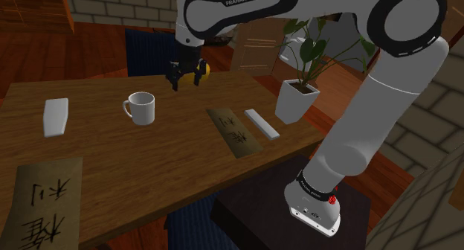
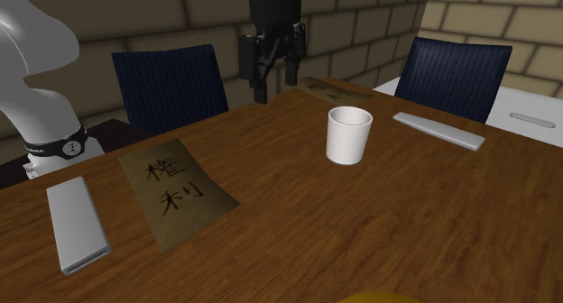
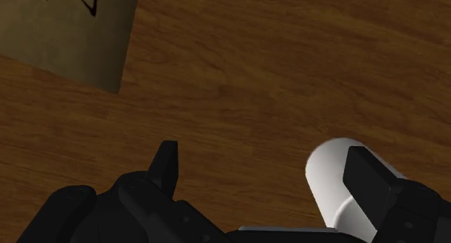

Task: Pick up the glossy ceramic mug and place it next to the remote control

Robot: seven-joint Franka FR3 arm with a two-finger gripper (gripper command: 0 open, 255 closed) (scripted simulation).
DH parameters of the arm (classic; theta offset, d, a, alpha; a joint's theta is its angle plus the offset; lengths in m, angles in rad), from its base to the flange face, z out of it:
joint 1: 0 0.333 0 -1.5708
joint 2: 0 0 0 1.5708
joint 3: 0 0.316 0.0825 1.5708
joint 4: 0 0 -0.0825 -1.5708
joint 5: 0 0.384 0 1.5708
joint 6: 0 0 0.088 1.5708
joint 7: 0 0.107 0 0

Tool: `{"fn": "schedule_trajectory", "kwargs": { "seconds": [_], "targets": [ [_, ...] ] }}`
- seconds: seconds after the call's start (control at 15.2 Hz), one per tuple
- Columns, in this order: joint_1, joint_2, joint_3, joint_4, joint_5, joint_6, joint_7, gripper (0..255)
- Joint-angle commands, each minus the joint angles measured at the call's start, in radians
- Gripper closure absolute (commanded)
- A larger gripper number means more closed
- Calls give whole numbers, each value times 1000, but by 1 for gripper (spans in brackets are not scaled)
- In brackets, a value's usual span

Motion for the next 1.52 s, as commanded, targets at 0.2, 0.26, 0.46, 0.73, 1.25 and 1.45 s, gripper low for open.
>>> {"fn": "schedule_trajectory", "kwargs": {
  "seconds": [0.2, 0.26, 0.46, 0.73, 1.25, 1.45],
  "targets": [
    [33, 186, 15, 156, -38, 37, 76, 0],
    [40, 224, 16, 194, -46, 40, 88, 0],
    [66, 343, 14, 318, -69, 39, 123, 0],
    [81, 407, 10, 368, -82, 56, 138, 0],
    [85, 440, 6, 340, -91, 116, 143, 0],
    [85, 440, 6, 340, -91, 116, 143, 0]
  ]
}}
